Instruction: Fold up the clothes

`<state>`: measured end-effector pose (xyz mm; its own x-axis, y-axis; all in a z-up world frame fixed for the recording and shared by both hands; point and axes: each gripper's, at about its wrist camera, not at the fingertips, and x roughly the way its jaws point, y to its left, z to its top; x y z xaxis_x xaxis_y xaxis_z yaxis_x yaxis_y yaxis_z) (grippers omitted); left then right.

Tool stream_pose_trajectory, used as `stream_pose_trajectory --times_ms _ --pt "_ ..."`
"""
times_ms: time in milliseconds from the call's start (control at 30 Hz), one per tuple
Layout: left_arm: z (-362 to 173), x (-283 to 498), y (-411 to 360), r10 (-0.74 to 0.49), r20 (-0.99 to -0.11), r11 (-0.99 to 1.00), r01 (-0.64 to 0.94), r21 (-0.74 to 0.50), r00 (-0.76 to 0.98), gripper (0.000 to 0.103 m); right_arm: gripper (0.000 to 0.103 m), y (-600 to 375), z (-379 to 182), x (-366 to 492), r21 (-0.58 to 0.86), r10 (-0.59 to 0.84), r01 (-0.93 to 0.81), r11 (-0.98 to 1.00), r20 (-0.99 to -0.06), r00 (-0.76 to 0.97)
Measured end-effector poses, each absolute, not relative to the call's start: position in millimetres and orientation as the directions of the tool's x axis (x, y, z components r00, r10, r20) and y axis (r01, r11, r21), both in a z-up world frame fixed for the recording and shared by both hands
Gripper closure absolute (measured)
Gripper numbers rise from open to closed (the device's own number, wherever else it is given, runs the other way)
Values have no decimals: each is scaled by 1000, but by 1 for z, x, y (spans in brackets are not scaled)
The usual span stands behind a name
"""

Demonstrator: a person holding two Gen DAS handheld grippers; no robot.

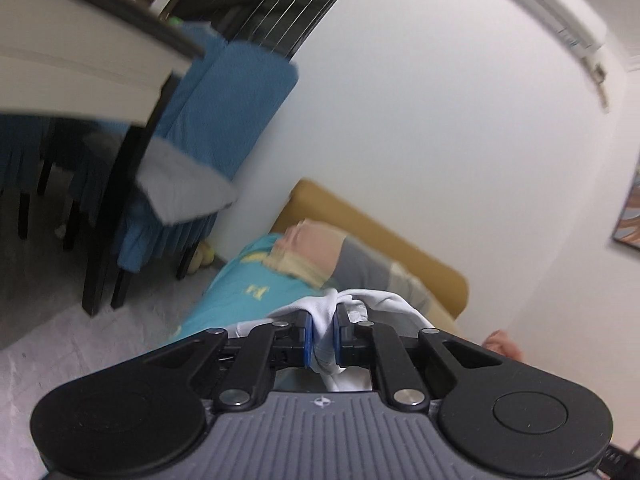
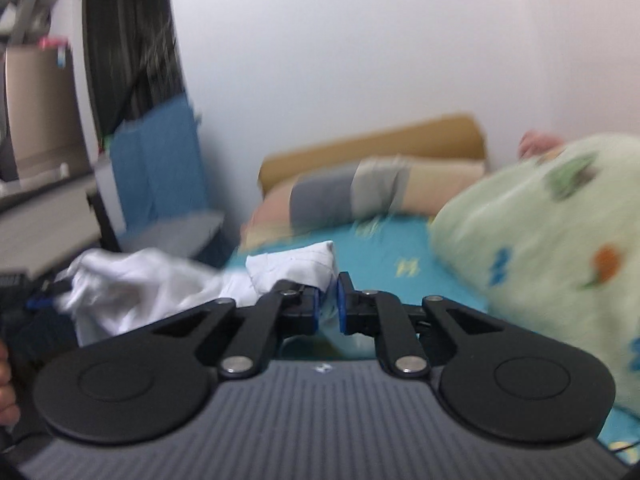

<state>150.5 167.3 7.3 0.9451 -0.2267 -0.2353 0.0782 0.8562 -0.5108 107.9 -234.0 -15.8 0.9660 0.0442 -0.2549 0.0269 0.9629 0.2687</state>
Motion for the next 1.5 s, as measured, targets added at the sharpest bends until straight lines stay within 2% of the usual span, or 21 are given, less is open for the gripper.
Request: stream_pose_trajectory --times_ms 100,200,300,400,500,533,567,600,633,667,700,800,900,1033,1233,1367,1433,1500 --pt "22 119 178 -214 -242 865 69 -497 946 93 91 -259 2 64 316 33 35 948 -206 978" --pt "10 122 176 -168 -358 914 9 -407 919 92 91 -279 1 32 362 42 42 931 -219 975" --pt "-25 146 163 -106 -542 964 -47 -261 833 91 89 -288 -26 36 393 50 110 913 -375 926" --pt "-53 162 148 -34 -675 991 -61 -117 737 88 89 -295 -65 58 369 16 231 900 -557 830" --pt "-55 156 135 14 -722 995 -81 -58 691 72 87 -303 -90 64 382 -1 327 864 -649 761" --pt "-52 150 131 14 -726 995 -83 -60 688 62 85 -305 -95 65 391 1 346 853 -663 748" --pt "-47 143 129 10 -724 994 -84 -66 690 52 77 -307 -95 65 403 12 343 848 -661 750" --pt "-43 135 126 3 -717 993 -84 -78 697 47 59 -308 -95 65 416 23 340 843 -659 751" --pt "-38 127 124 -4 -711 993 -83 -89 704 38 46 -310 -96 65 429 34 337 838 -657 753" --pt "-34 119 122 -8 -703 992 -82 -94 711 30 22 -310 -95 64 440 40 335 833 -653 757" --pt "-30 110 118 -8 -696 993 -79 -92 718 28 15 -308 -93 62 445 37 336 830 -645 764" --pt "-26 89 106 -40 -677 994 -41 -104 735 23 17 -306 -82 59 419 4 329 846 -622 783" --pt "-28 75 96 -94 -661 991 8 -132 744 21 17 -305 -68 50 364 -100 368 856 -582 807" --pt "-37 75 74 -176 -666 982 87 -165 725 15 17 -315 -56 40 370 -169 405 836 -528 832" --pt "-71 93 44 -289 -702 956 150 -254 651 15 17 -313 -47 40 379 -188 394 837 -477 858" --pt "-89 104 28 -293 -713 956 174 -238 636 15 17 -311 -40 35 360 -234 403 841 -431 872" --pt "-94 106 24 -290 -706 957 187 -222 646 18 17 -313 -40 34 355 -247 413 838 -427 870" --pt "-96 108 22 -281 -692 960 196 -201 665 36 17 -316 -44 35 356 -253 428 831 -444 860"
